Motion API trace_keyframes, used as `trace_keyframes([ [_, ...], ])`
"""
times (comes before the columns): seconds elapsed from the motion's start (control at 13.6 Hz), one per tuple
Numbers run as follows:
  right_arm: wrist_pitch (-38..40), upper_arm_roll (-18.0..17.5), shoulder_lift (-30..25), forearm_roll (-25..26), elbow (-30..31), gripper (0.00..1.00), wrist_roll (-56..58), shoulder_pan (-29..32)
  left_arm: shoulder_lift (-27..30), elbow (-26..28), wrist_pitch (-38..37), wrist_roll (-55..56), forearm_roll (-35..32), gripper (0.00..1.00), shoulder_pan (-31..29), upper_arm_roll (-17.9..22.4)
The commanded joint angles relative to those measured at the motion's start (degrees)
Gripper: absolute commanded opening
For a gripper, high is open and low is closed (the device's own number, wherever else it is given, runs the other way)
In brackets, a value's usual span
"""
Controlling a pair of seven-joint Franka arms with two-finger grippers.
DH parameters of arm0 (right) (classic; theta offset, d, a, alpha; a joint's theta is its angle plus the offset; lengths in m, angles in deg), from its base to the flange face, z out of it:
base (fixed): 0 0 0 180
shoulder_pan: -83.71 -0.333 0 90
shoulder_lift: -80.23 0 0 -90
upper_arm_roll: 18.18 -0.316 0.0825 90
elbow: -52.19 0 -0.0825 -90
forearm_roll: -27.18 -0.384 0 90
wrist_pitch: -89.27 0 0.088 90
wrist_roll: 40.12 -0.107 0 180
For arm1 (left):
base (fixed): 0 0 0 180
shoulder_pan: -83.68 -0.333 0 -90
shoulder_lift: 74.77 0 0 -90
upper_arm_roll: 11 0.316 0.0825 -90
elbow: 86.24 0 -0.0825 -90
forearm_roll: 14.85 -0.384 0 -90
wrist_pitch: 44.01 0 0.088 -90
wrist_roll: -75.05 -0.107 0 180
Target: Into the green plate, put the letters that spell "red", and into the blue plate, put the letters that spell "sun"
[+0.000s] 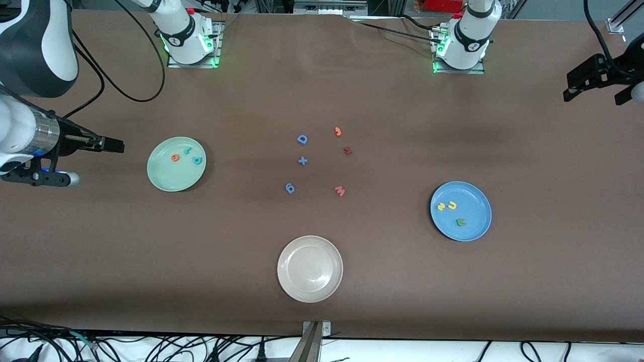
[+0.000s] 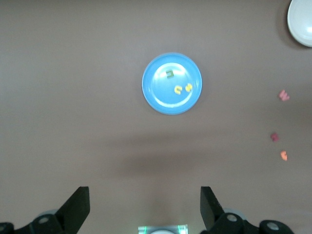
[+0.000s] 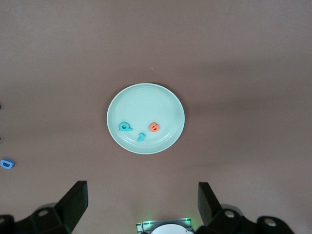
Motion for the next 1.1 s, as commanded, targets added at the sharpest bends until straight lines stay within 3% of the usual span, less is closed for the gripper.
trace_keyframes([
  [0.0,-1.0,-0.3,-0.2,0.6,-0.4,1.00,0.1,0.1,-0.3,-1.9,-2.4,-0.1,1.0,1.00,-0.9,1.3],
  [0.07,-1.1,-1.0,-0.3,0.6,-0.4,1.00,-0.1,0.9,-0.6,-2.5,-2.4,-0.1,0.4,1.00,-0.8,2.0],
  [0.29,-3.0,-14.2,-1.6,3.6,0.1,1.00,-1.1,11.3,-2.0,-4.7,-1.5,-0.2,-0.2,1.00,-0.7,2.1],
  [0.59,-5.6,-22.3,-1.8,5.0,0.8,1.00,-1.3,18.5,-2.0,-5.1,-1.6,0.0,-0.3,1.00,-0.8,2.0],
  [0.66,-6.0,-23.9,-1.9,5.0,0.9,1.00,-1.3,19.9,-2.0,-5.1,-1.6,0.0,-0.3,1.00,-0.8,2.0],
  [1.03,-5.4,-24.3,-1.7,4.7,0.3,1.00,-2.6,20.3,-2.0,-5.2,-1.6,0.0,-0.3,1.00,-0.9,2.8],
])
